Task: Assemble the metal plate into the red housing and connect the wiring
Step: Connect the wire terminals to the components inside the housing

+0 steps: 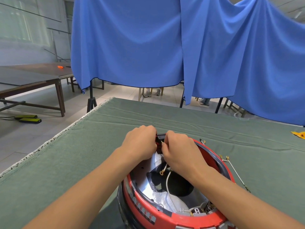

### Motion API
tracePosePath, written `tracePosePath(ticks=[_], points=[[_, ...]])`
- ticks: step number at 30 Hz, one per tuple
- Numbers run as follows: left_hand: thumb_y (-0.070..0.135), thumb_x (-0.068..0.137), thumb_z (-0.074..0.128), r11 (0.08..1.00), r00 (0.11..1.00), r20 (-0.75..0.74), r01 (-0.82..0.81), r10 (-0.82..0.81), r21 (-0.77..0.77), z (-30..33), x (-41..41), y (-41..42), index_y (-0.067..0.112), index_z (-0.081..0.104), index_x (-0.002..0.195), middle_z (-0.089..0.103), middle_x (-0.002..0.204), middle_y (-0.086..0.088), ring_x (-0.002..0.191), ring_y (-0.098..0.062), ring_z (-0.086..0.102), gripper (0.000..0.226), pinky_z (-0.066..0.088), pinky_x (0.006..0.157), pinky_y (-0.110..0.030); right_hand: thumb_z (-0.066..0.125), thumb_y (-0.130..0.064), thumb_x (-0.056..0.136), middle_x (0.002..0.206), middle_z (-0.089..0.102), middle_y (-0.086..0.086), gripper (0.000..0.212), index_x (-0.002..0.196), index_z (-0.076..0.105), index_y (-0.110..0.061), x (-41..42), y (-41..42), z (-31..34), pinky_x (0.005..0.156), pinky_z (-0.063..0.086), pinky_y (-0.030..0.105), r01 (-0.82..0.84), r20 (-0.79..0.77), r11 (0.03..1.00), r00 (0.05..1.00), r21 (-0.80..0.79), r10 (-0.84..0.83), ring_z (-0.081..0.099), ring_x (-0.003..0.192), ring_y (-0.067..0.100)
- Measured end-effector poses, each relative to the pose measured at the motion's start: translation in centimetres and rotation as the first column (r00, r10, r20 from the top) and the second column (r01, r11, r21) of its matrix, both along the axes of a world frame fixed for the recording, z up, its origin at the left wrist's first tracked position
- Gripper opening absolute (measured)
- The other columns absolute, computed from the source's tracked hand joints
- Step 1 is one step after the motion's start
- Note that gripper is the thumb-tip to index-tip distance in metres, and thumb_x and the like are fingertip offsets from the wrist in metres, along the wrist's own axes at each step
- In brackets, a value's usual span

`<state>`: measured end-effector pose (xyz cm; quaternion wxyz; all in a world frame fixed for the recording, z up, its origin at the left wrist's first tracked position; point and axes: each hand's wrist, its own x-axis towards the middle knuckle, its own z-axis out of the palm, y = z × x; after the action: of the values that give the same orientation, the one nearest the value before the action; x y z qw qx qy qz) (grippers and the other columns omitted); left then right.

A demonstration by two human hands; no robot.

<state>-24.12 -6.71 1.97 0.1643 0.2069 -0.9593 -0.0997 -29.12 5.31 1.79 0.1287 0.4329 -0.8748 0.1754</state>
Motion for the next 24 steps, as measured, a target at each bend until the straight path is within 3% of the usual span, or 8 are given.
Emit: tracePosePath(ticks=[4,8,11,17,21,24], points=[[0.012,0.087,0.049,1.000,1.000,-0.002,0.001,-0.001,-0.005,0.1,0.2,0.1,0.014,0.061,0.095,0.063,0.096,-0.009,0.076,-0.026,0.045,0.014,0.033,0.064,-0.033,0.042,-0.022,0.095,0.078,0.050,0.000,0.012,0.085,0.043,-0.015,-0.1,-0.1,-0.1,0.059,0.034,0.030,-0.027,-0.059,1.000,0.998,0.005,0.027,0.047,0.071,0.020],[0.011,0.087,0.050,1.000,1.000,0.002,0.010,-0.010,-0.005,0.0,0.0,0.0,0.014,0.061,0.096,0.063,0.097,-0.010,0.080,-0.029,0.050,0.015,0.034,0.064,-0.033,0.043,-0.023,0.095,0.082,0.056,0.003,0.013,0.084,0.041,-0.016,-0.3,-0.3,-0.1,0.062,0.042,0.033,-0.050,-0.079,0.998,0.996,0.030,0.052,0.051,0.073,0.022],[0.012,0.086,0.051,1.000,1.000,-0.001,0.016,-0.016,0.000,-0.1,0.0,-0.1,0.014,0.062,0.097,0.065,0.098,-0.009,0.085,-0.030,0.055,0.016,0.034,0.064,-0.033,0.044,-0.022,0.093,0.089,0.059,0.006,0.014,0.084,0.036,-0.017,-0.4,-0.6,-0.1,0.062,0.035,0.032,-0.069,-0.120,0.995,0.990,0.069,0.077,0.054,0.077,0.026],[0.013,0.085,0.051,0.999,0.999,0.004,0.040,-0.040,-0.018,-0.3,-0.3,-0.5,0.017,0.064,0.100,0.066,0.100,-0.009,0.094,-0.032,0.059,0.020,0.037,0.066,-0.033,0.045,-0.016,0.090,0.097,0.062,0.012,0.013,0.084,0.034,-0.017,-0.4,-1.1,0.0,0.063,0.030,0.033,-0.088,-0.132,0.993,0.986,0.079,0.097,0.057,0.085,0.033],[0.015,0.086,0.051,0.999,0.999,0.005,0.032,-0.032,-0.039,-0.5,-0.5,-0.6,0.016,0.063,0.099,0.066,0.100,-0.009,0.095,-0.033,0.059,0.018,0.038,0.066,-0.033,0.047,-0.014,0.088,0.100,0.062,0.013,0.005,0.090,0.042,-0.014,-0.2,-1.2,0.1,0.064,0.029,0.033,-0.098,-0.129,0.991,0.985,0.093,0.110,0.057,0.088,0.034],[0.014,0.085,0.050,0.999,0.999,0.005,0.035,-0.035,-0.036,-0.5,-0.6,-0.7,0.016,0.063,0.098,0.067,0.099,-0.009,0.094,-0.033,0.059,0.018,0.039,0.066,-0.033,0.046,-0.015,0.089,0.098,0.062,0.015,0.010,0.085,0.037,-0.016,-0.3,-1.2,0.1,0.064,0.030,0.034,-0.091,-0.097,0.995,0.991,0.033,0.094,0.057,0.086,0.034]])
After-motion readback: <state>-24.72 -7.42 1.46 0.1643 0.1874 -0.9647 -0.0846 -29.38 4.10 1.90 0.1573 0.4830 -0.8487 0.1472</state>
